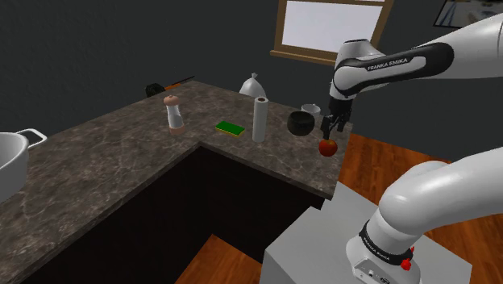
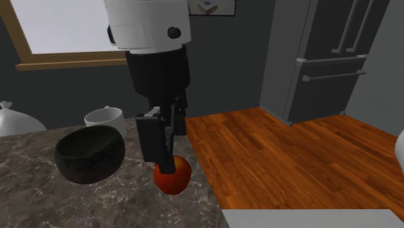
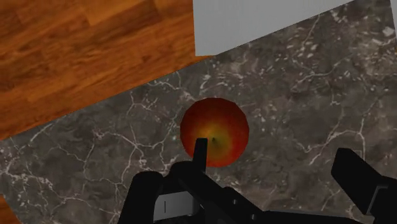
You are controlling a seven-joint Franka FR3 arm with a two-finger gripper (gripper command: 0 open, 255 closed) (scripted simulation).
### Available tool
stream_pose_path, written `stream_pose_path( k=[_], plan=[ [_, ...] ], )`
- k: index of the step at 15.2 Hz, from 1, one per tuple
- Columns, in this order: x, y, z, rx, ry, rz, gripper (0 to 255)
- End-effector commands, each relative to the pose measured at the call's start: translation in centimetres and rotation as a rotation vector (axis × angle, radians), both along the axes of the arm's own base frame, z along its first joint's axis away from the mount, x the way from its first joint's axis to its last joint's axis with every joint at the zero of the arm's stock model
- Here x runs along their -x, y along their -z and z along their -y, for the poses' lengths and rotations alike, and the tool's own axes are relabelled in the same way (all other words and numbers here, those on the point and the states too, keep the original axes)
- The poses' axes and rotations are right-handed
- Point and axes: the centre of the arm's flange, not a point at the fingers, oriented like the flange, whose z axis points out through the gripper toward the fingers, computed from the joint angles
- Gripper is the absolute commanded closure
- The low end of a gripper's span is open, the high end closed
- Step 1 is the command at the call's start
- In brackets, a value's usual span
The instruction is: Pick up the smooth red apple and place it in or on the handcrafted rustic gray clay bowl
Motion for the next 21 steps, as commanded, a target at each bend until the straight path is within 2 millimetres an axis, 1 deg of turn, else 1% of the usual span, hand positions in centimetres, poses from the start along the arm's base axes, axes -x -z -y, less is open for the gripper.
stream_pose_path(
  k=[1, 3, 4, 10, 11, 19, 20, 21],
  plan=[
    [0.0, 2.1, 1.6, 0.005, 0.001, -0.009, 0],
    [0.0, 4.1, 3.3, 0.009, 0.002, -0.019, 0],
    [0.0, 4.5, 3.6, 0.010, 0.003, -0.021, 0],
    [0.4, 7.6, 3.7, 0.010, 0.003, -0.021, 0],
    [0.4, 8.4, 3.7, 0.010, 0.003, -0.021, 0],
    [0.4, 8.4, 3.7, 0.010, 0.003, -0.021, 0],
    [0.4, 8.4, 3.7, 0.010, 0.003, -0.021, 255],
    [0.4, 8.4, 3.7, 0.010, 0.003, -0.021, 255]
  ],
)
